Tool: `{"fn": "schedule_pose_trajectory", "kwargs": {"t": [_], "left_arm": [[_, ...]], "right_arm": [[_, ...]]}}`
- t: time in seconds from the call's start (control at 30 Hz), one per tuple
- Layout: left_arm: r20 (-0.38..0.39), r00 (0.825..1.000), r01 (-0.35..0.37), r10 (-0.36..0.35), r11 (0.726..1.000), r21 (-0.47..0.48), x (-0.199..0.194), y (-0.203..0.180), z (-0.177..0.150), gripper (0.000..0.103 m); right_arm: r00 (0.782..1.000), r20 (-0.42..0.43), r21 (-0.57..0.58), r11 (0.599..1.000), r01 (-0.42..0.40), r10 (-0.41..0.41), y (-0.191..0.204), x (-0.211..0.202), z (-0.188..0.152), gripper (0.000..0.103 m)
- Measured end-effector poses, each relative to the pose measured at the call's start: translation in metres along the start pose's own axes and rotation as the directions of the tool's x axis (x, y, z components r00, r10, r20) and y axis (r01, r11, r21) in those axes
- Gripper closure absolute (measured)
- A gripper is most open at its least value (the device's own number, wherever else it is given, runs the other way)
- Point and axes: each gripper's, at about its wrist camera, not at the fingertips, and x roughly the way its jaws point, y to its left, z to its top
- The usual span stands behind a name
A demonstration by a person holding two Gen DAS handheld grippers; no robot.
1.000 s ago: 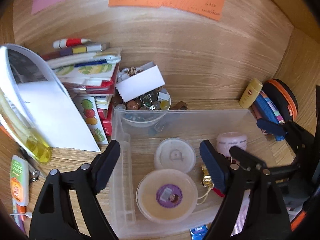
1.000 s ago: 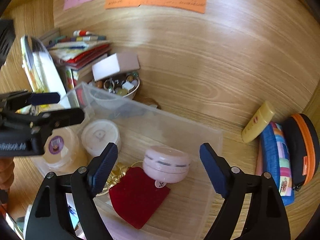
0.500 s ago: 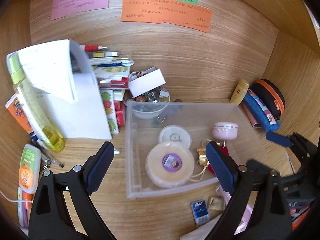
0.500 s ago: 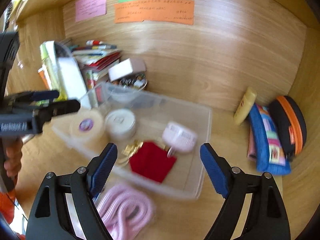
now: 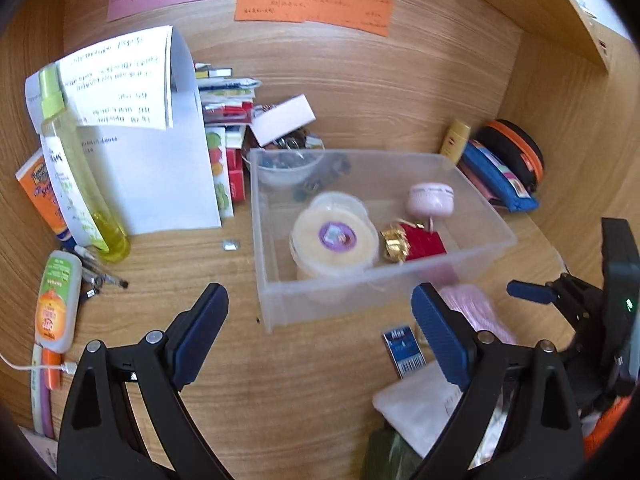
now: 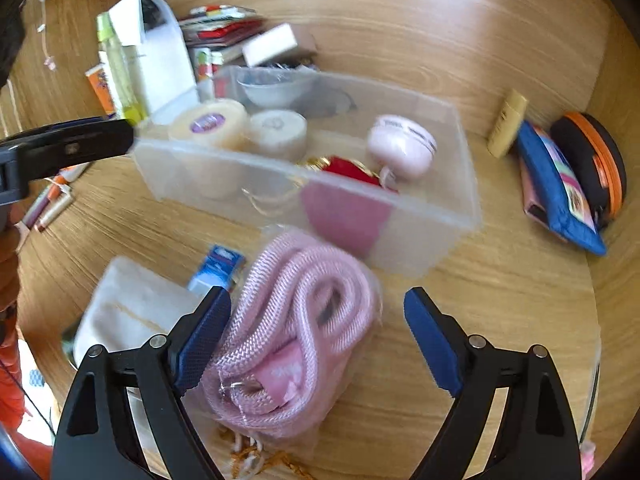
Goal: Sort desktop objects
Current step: 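Grasp the bagged pink rope with the right gripper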
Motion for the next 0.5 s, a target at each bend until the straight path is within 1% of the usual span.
{"fn": "schedule_pose_trajectory", "kwargs": {"t": [0.1,0.17,0.23,0.33,0.5], "left_arm": [[-0.01,1.0,0.009,-0.009,1.0,0.027,-0.005,-0.004,-0.01,0.009],[-0.024,0.999,0.022,-0.021,0.999,0.048,-0.007,-0.008,-0.018,0.009],[-0.044,0.998,0.052,-0.049,0.997,0.065,-0.011,-0.011,-0.026,0.009],[-0.082,0.993,0.093,-0.085,0.991,0.095,-0.017,-0.018,-0.038,0.009],[-0.1,0.991,0.097,-0.084,0.985,0.141,-0.03,-0.03,-0.054,0.009]], "right_arm": [[0.999,-0.023,0.049,0.998,0.03,-0.029,-0.016,-0.002,-0.013,0.016],[0.999,-0.032,0.078,0.996,0.034,-0.032,-0.026,-0.003,-0.022,0.016],[0.999,-0.039,0.103,0.994,0.038,-0.035,-0.034,-0.005,-0.028,0.016],[0.999,-0.043,0.113,0.993,0.017,-0.012,-0.042,-0.004,-0.028,0.016],[0.998,-0.05,0.069,0.997,-0.028,0.031,-0.037,0.006,-0.016,0.016]]}}
